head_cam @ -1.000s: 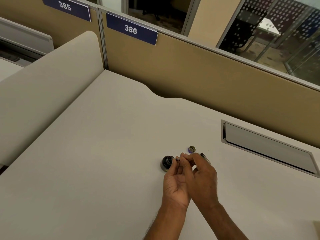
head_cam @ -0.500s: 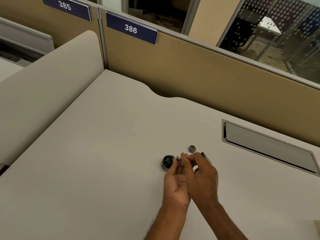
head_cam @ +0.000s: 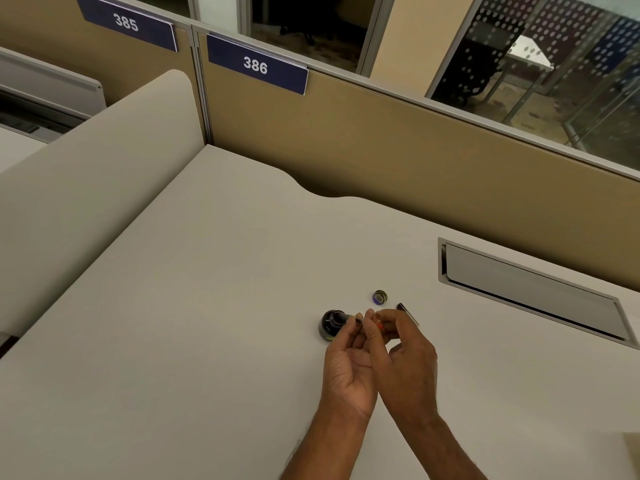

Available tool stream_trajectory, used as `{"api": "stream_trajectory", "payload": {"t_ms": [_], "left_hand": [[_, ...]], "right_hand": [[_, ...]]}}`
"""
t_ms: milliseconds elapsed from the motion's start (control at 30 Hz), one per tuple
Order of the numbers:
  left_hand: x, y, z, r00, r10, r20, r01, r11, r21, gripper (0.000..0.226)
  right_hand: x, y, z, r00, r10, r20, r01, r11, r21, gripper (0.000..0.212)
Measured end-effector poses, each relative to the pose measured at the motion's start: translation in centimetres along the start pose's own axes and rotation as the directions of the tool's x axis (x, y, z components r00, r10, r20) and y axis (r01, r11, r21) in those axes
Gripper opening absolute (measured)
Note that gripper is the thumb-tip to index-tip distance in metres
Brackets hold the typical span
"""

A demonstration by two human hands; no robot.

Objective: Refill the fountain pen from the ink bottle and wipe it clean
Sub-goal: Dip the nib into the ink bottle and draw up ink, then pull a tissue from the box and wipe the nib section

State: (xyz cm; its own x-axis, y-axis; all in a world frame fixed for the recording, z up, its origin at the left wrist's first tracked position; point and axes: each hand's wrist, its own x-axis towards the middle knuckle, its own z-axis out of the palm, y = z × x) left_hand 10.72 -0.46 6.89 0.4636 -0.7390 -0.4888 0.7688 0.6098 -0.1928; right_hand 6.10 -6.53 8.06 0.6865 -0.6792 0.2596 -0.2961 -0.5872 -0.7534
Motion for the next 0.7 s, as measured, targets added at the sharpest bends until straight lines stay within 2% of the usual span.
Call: {"api": "stream_trajectory", "payload": {"t_ms": [333,567,700], "left_hand": [[0.4,0.0,-1.1,0.995,0.057,-0.077,-0.047,0.992,0.119,0.021],[0.4,-0.1,-2.3,0.982,0.138,-0.128,-0.095,0.951,0.295,0.026],[0.1,0.0,-2.6,0.973,0.204,-0.110,-0.150,0.916,0.373,0.038]], "right_hand": [[-0.7,0.6,-0.3,0.998,0.052,0.022,-0.053,0.997,0.055,0.013],[-1.3,0.7,-0.7,0.992,0.115,0.049,-0.119,0.987,0.105,0.017],[-1.9,0.9,-0.8,0.986,0.158,0.057,-0.164,0.977,0.138,0.020]]}}
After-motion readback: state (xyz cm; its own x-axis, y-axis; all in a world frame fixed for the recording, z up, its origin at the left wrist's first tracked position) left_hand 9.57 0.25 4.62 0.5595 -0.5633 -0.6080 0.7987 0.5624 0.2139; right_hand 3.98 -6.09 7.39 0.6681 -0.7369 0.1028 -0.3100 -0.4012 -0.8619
